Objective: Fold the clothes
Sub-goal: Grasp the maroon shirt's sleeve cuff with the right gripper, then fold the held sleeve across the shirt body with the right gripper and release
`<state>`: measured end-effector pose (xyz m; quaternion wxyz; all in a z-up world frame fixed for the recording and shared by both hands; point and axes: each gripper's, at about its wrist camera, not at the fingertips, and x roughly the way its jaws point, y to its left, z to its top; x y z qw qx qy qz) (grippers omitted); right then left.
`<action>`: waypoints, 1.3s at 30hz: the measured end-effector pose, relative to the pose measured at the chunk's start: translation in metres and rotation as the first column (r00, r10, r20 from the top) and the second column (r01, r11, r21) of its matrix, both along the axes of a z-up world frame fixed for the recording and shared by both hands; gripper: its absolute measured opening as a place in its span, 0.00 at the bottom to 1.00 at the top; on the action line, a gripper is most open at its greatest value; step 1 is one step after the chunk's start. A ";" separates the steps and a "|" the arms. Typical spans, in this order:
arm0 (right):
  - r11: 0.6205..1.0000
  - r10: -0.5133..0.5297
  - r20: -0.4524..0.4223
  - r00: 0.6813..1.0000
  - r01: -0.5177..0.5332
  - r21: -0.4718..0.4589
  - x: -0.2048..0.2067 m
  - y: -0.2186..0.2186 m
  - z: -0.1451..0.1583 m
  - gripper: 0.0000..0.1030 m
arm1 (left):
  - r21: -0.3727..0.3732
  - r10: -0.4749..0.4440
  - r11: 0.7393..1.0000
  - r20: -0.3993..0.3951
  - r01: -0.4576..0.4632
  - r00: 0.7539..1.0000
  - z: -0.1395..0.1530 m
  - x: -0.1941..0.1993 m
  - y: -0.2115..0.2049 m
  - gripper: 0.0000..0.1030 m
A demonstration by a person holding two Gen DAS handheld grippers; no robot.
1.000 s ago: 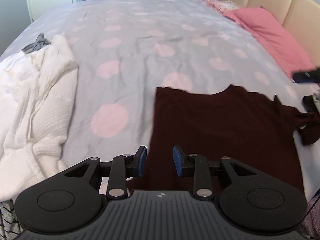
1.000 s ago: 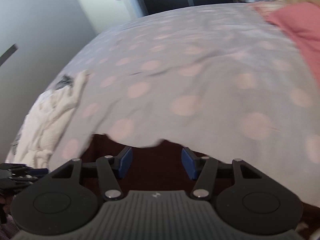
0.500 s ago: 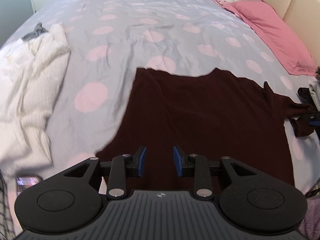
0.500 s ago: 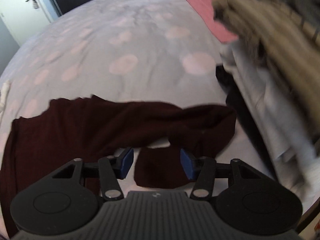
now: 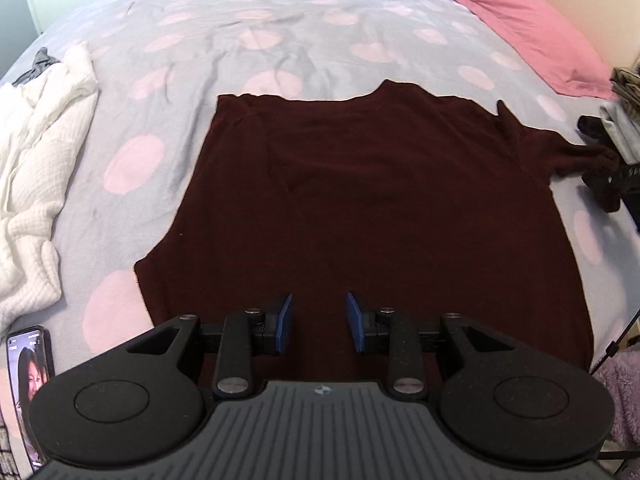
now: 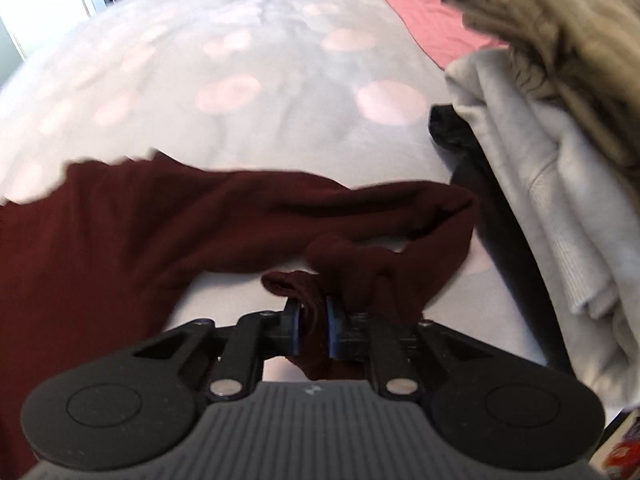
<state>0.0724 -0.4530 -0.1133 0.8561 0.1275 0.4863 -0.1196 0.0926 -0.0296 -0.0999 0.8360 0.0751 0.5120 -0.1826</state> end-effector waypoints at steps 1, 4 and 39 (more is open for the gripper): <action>0.999 0.025 0.018 1.000 -0.025 0.022 -0.003 0.008 0.009 0.14 | -0.005 -0.005 1.000 -0.001 0.005 1.000 0.000 -0.001 -0.001 0.27; 0.990 0.112 0.071 0.991 -0.118 0.082 -0.012 0.034 0.032 0.14 | -0.017 -0.020 1.000 -0.004 0.020 1.000 0.001 -0.005 -0.003 0.27; 0.923 0.367 -0.019 0.930 -0.362 0.134 -0.075 0.119 0.032 0.45 | -0.104 -0.135 0.986 -0.009 0.133 0.991 0.002 -0.039 -0.047 0.39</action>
